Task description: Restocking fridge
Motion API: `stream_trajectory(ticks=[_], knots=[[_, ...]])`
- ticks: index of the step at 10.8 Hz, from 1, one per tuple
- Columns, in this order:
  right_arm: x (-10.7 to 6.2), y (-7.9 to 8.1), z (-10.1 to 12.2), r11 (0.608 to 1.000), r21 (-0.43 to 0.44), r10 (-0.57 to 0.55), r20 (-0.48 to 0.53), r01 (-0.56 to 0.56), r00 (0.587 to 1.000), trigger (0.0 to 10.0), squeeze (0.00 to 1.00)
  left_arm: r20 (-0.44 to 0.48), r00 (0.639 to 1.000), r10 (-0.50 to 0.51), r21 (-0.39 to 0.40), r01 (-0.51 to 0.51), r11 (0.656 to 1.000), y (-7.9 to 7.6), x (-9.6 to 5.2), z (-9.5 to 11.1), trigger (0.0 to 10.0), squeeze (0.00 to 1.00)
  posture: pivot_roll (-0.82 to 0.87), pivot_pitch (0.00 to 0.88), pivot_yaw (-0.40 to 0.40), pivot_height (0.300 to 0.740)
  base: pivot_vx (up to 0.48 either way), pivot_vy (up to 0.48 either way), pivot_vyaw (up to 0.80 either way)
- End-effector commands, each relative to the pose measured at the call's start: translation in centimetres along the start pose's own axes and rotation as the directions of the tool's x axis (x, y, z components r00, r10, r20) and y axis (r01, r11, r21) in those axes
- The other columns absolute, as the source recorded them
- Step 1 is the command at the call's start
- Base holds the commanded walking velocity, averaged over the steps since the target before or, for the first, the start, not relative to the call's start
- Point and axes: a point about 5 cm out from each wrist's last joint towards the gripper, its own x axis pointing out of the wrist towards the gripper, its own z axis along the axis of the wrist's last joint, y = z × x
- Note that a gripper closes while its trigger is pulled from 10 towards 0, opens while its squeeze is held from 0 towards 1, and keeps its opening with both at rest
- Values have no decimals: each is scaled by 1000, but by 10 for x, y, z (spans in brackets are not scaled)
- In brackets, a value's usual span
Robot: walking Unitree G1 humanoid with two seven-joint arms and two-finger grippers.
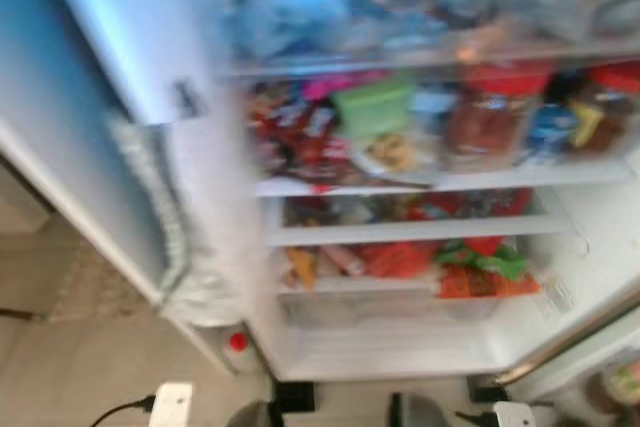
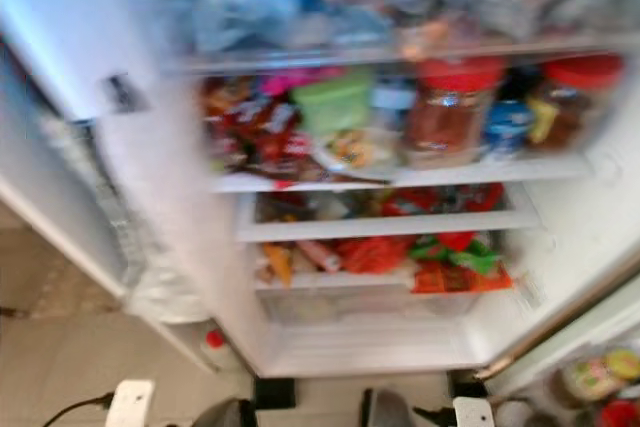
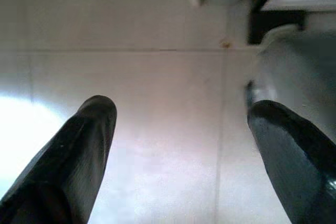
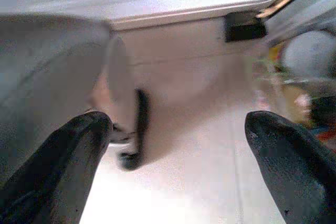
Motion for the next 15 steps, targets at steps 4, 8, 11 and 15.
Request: stream_trajectory(ticks=[4,8,11,15], knots=[[-2,-3,-7,1000,11,-14,-20,14,1000,10000,0,-35,999,-36,63,39,997,0,-1,-8,10000,0,-148,94,91,648,0,349,0],[-2,-2,-7,1000,6,-9,-20,9,1000,10000,0,-41,998,-46,55,48,997,-9,0,-5,10000,0,-148,91,95,648,0,348,0],[-2,-1,-7,1000,7,-6,-19,6,1000,10000,0,-36,998,-58,64,60,996,-17,0,-4,10000,0,-147,80,97,648,0,115,0],[-1,1,-6,1000,18,5,-3,-5,1000,10000,0,-48,997,-65,66,68,996,-14,-1,-10,10000,0,-159,57,110,703,0,0,0]])
